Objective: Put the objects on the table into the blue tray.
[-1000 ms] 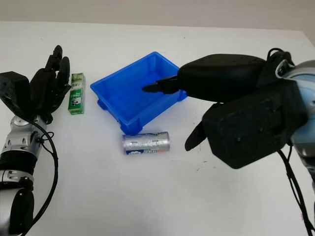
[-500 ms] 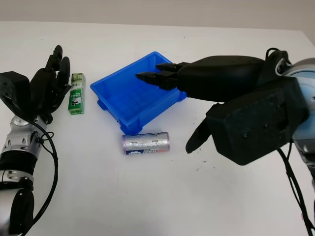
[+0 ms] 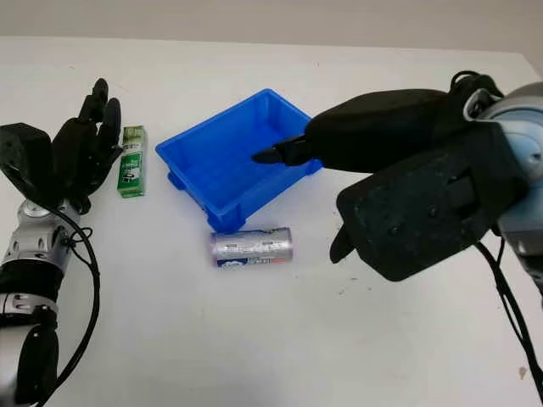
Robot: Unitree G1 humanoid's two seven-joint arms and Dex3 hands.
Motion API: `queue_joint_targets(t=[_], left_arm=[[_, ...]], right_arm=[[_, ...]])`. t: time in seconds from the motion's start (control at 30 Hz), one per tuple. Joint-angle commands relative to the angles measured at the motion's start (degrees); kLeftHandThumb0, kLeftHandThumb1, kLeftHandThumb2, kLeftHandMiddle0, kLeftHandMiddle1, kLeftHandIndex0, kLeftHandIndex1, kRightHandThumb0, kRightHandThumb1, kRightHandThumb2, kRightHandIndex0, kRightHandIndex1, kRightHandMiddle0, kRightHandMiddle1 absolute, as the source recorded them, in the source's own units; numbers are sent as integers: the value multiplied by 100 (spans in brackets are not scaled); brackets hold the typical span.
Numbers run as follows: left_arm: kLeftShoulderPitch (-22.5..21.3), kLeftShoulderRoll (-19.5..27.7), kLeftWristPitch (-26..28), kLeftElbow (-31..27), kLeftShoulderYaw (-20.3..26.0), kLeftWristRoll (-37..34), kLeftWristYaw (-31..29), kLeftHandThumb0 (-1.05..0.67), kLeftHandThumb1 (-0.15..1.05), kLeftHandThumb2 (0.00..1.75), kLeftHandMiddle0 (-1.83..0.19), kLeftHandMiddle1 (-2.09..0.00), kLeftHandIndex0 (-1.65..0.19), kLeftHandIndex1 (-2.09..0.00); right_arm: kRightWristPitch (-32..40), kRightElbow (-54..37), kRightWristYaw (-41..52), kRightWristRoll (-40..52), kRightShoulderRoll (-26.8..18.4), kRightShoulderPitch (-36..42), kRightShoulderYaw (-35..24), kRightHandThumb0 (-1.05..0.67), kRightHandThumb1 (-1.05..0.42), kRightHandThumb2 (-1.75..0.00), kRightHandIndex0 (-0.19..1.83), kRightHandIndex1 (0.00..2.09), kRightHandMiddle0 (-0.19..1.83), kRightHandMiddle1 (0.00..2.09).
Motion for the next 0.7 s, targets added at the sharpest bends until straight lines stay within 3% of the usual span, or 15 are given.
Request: queue_joint_targets(t=[0.0, 0.13, 0.17, 0.23, 0.3, 0.4, 0.6, 0.67], left_arm=[[-125, 78, 8, -29, -8, 9, 3, -77, 105, 61, 19, 0, 19, 0], [-128, 87, 8, -40, -16, 30, 27, -77, 105, 61, 19, 0, 19, 0], [-124, 91, -1, -48, -13, 27, 20, -77, 105, 61, 19, 0, 19, 0], [-116, 92, -30, -54, -5, 18, 6, -76, 105, 61, 19, 0, 19, 0], [-118, 91, -40, -56, 1, 13, 6, -76, 105, 61, 19, 0, 19, 0], [-121, 93, -31, -64, -2, 15, 7, -76, 105, 61, 19, 0, 19, 0], [-108, 100, -60, -82, 8, 0, -21, -76, 105, 61, 19, 0, 19, 0], [-105, 99, -83, -75, 14, 0, -17, -76, 105, 60, 19, 0, 19, 0]], right_arm=[[22, -92, 49, 20, -32, -124, -1, -83, -79, -6, 49, 78, 30, 6], [-133, -17, -11, 111, 41, -22, -7, -83, -80, -6, 39, 83, 34, 7], [-144, 6, -14, 122, 61, -4, 15, -84, -80, -6, 36, 98, 34, 6], [-119, 32, -3, 136, 86, 19, 57, -84, -80, -5, 31, 182, 34, 5], [-62, 84, -71, 244, 188, 115, 40, -83, -79, -5, 36, 202, 33, 5], [146, 94, -46, 211, 250, 111, 182, -83, -78, -5, 49, 209, 32, 5], [97, 246, -140, 190, 443, 87, 366, -82, -77, -6, 33, 209, 31, 5], [-14, 352, -211, 218, 537, 133, 375, -83, -77, -6, 42, 209, 31, 5]])
